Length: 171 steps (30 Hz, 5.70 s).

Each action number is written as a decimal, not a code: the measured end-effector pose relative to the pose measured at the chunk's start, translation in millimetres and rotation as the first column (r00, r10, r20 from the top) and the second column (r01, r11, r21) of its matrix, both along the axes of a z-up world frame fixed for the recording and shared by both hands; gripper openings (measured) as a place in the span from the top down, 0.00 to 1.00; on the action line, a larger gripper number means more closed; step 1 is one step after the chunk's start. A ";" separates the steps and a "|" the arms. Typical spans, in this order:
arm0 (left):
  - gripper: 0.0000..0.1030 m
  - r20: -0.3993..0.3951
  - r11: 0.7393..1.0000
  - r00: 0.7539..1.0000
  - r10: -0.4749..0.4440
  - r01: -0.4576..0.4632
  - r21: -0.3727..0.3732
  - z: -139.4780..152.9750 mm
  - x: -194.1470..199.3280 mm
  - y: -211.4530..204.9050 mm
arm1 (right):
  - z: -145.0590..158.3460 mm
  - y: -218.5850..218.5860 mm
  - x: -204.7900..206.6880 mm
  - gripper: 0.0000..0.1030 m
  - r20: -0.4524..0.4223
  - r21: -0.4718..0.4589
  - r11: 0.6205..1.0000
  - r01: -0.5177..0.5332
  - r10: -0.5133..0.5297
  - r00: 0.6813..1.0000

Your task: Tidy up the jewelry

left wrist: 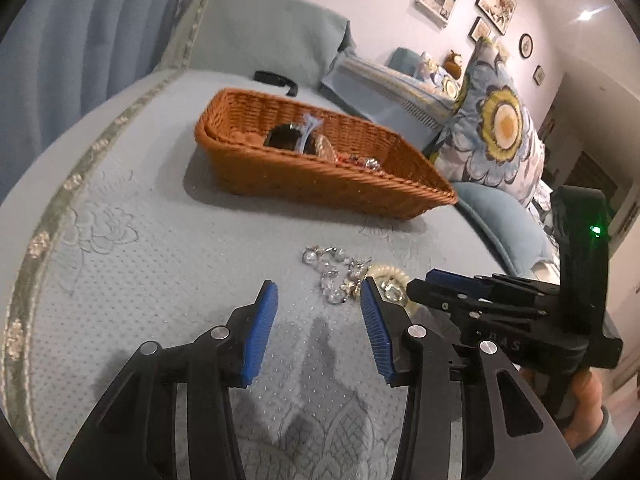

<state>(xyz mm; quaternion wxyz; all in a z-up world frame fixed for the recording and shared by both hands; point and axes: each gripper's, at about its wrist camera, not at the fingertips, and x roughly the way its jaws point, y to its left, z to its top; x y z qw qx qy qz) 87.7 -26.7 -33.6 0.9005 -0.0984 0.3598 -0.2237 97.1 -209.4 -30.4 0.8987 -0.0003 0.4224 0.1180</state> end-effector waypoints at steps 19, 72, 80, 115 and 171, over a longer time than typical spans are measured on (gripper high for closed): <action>0.73 -0.085 0.955 0.996 0.011 0.015 0.297 -17.4 57.8 -61.6 | -4.6 6.3 2.9 0.71 -0.007 -0.026 0.999 -0.025 0.025 1.000; 0.93 0.124 0.987 0.990 -0.072 0.089 -0.131 47.4 -21.7 22.6 | 46.3 -12.1 -28.9 0.91 0.201 0.011 1.000 0.001 -0.003 0.980; 0.93 0.182 0.968 0.976 -0.124 0.159 -0.196 68.5 -34.6 18.7 | 58.7 -17.3 -35.6 0.91 0.233 0.022 1.000 -0.005 -0.001 0.972; 0.93 0.266 0.991 0.957 -0.117 0.129 -0.030 119.3 87.9 -29.3 | 97.6 -48.4 93.8 0.91 0.199 0.089 0.988 0.123 -0.139 0.970; 0.73 0.035 0.998 0.998 -0.057 0.056 0.030 3.6 0.2 -8.7 | -6.8 25.7 -10.4 0.78 0.015 -0.015 0.999 -0.045 0.046 0.999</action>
